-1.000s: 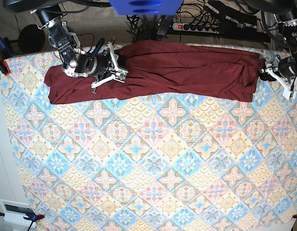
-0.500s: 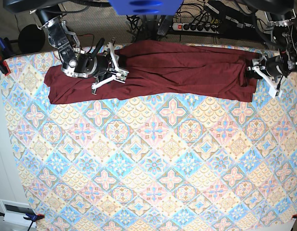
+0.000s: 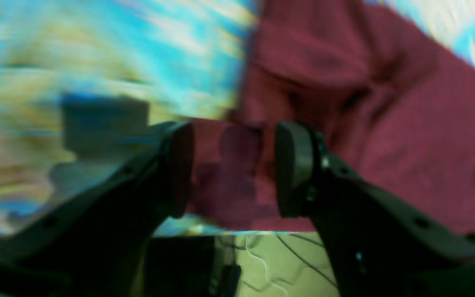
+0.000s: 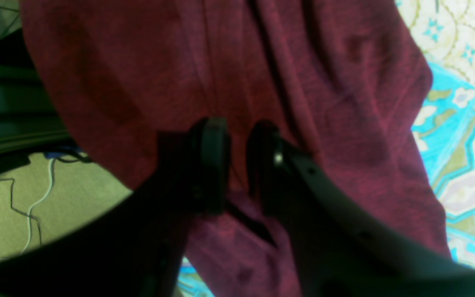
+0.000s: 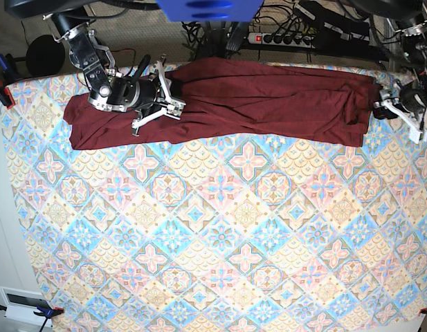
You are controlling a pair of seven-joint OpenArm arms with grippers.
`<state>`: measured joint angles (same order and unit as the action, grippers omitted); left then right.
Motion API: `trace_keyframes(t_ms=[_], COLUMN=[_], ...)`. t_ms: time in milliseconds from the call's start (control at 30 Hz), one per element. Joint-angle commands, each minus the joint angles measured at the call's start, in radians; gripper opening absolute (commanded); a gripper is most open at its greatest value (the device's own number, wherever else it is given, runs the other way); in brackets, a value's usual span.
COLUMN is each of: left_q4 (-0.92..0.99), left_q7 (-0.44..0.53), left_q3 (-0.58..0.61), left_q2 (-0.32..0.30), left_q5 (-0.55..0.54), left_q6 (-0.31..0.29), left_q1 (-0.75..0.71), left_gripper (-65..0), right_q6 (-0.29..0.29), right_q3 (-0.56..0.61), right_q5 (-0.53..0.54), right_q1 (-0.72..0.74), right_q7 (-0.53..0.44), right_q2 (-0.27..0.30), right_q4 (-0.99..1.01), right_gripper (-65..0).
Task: Layout the t-shirt on the table in an organized manner, then fold the t-shirt properly
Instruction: 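Grasp the strip end with the left gripper and pull it taut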
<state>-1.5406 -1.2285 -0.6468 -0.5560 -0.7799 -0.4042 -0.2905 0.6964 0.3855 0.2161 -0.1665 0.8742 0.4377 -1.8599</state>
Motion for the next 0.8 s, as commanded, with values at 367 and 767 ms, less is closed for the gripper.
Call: trace_keyframes(t_ms=[367,767], left_q4=[-0.002,0.102], left_q7=[0.019,0.068], left_q3=[0.009,0.065], left_q2=[0.032,0.083], left_q5=[0.135,0.179], left_q6=[0.001,0.0], left_q1=[0.015,0.044], left_gripper=[-34.1,-34.1], right_q6=[0.002,0.002], right_q3=[-0.006,-0.006], right_q5=[0.012,0.012], right_q1=[0.006,0.006], right_q7=[-0.014,-0.014], right_q2=[0.011,0.011], right_q4=[-0.063,-0.065], right_gripper=[-52.3,-52.3])
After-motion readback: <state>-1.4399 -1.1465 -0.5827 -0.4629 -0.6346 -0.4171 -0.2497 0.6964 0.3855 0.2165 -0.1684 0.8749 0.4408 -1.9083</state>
